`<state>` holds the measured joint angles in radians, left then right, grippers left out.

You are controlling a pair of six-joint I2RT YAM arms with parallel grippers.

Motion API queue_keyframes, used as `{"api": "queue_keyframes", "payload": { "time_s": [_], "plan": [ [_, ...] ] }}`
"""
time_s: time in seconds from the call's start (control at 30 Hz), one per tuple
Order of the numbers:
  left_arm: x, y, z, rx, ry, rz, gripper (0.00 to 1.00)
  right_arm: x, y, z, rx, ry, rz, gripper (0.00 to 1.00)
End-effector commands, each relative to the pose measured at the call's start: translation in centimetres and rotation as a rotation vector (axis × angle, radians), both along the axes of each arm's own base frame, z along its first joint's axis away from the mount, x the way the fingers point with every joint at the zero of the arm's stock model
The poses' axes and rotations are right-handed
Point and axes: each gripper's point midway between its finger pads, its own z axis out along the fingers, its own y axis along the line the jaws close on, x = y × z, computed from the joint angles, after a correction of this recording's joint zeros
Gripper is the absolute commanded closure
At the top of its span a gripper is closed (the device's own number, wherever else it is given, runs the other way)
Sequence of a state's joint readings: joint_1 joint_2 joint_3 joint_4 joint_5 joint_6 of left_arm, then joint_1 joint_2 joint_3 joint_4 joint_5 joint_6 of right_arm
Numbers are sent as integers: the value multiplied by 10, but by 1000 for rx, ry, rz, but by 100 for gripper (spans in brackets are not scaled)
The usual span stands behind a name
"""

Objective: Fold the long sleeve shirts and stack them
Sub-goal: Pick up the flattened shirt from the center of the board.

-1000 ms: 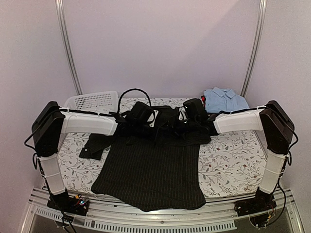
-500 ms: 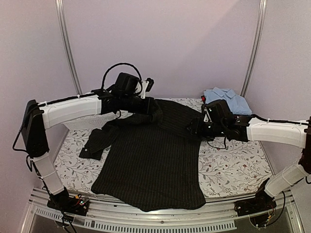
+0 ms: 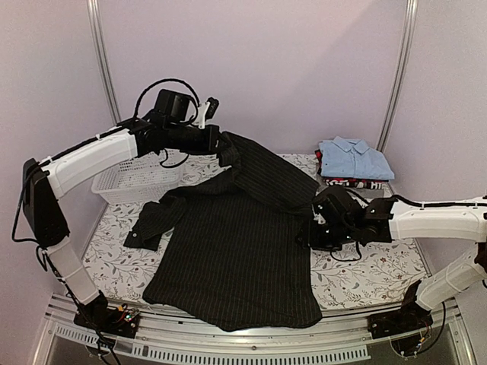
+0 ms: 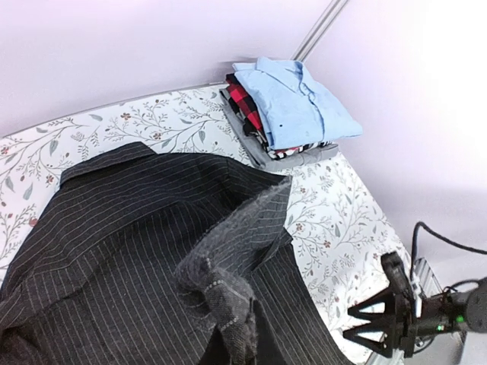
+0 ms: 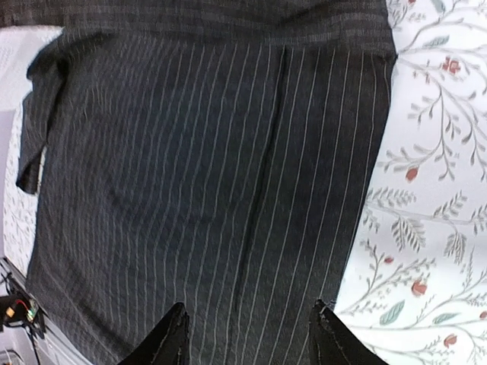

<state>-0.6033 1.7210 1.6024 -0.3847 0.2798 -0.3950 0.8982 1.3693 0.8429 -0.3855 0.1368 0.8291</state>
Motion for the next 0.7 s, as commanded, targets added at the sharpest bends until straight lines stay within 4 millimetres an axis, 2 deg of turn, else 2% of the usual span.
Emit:
{"api": "queue_keyframes", "payload": {
  "time_s": [0.0, 0.2, 0.3, 0.5, 0.67],
  "plan": [
    [-5, 14, 8, -14, 37, 1, 100, -53, -12, -34, -95, 128, -23, 50],
    [-10, 23, 1, -16, 80, 16, 100, -124, -11, -56, -128, 243, -28, 57],
    [-14, 25, -4, -17, 95, 8, 100, -153, -5, -63, -122, 289, -43, 57],
    [-19, 25, -3, -46, 115, 9, 100, -189, -8, -73, -166, 342, -89, 58],
    [-20, 28, -5, -49, 127, 23, 100, -200, -18, -82, -127, 364, -131, 58]
  ]
}}
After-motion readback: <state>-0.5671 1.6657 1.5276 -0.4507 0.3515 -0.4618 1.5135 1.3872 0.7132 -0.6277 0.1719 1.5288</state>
